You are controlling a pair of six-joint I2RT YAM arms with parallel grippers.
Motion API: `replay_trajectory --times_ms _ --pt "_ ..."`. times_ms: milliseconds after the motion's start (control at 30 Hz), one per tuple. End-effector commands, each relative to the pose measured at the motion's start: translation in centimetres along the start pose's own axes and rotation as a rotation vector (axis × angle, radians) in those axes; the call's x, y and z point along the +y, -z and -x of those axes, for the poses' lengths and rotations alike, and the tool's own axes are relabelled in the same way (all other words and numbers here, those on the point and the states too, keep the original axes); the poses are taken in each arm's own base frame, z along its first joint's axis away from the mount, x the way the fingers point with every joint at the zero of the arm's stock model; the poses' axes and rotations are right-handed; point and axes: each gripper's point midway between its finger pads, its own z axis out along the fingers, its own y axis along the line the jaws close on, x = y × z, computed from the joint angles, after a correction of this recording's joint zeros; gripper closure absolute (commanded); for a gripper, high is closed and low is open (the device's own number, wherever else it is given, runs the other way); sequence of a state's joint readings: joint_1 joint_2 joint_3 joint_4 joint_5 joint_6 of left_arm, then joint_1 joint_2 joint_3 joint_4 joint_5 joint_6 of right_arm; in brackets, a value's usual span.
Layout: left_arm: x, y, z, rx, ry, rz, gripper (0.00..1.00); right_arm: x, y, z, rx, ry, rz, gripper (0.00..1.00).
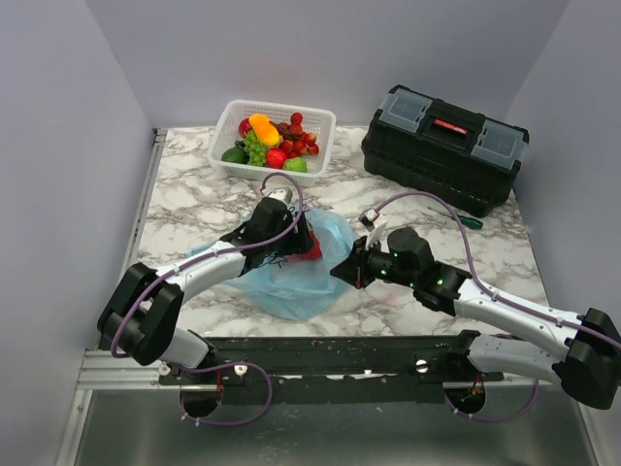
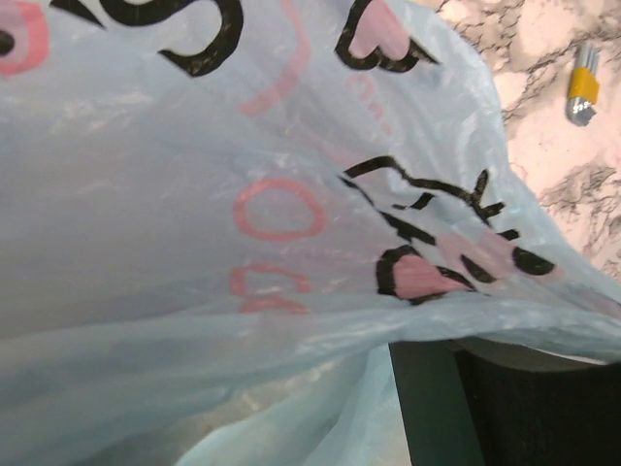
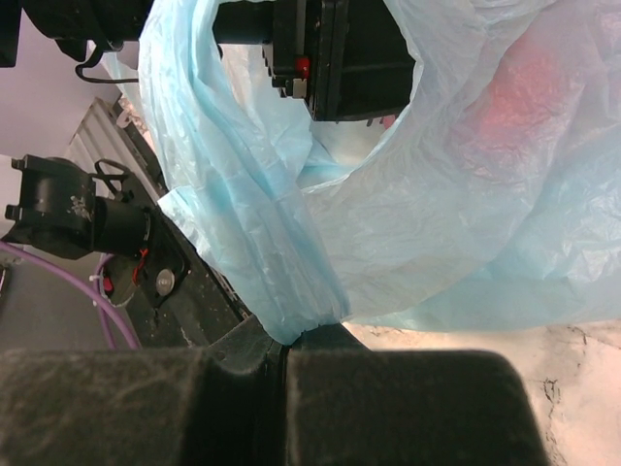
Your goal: Take the fake fruits out of the plastic bag
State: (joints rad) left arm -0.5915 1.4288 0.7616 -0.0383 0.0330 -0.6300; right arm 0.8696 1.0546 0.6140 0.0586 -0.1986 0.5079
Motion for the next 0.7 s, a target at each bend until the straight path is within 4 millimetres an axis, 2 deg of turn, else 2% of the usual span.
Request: replay_trajectory --times_ms 0,200,433,667 --pt "-2.0 -0.3 1.5 -0.035 0.026 -0.061 0.29 0.2 0.2 0.6 -0.023 -0.001 -0.008 0.99" --pt "-2.3 -1.5 2.7 -0.035 0.038 -0.038 0.29 0.1 0.1 0.4 -0.016 -0.001 -0.005 0.99" --pt "-2.9 -3.0 0.0 0.055 0.024 -0.045 0.29 0.0 0.1 0.4 -0.020 -0.006 -0.013 0.99" --pt "-2.0 -4.4 -1.5 0.105 0.031 -0.009 0.33 0.0 0.0 0.4 -0.013 -0.006 -0.013 0.99"
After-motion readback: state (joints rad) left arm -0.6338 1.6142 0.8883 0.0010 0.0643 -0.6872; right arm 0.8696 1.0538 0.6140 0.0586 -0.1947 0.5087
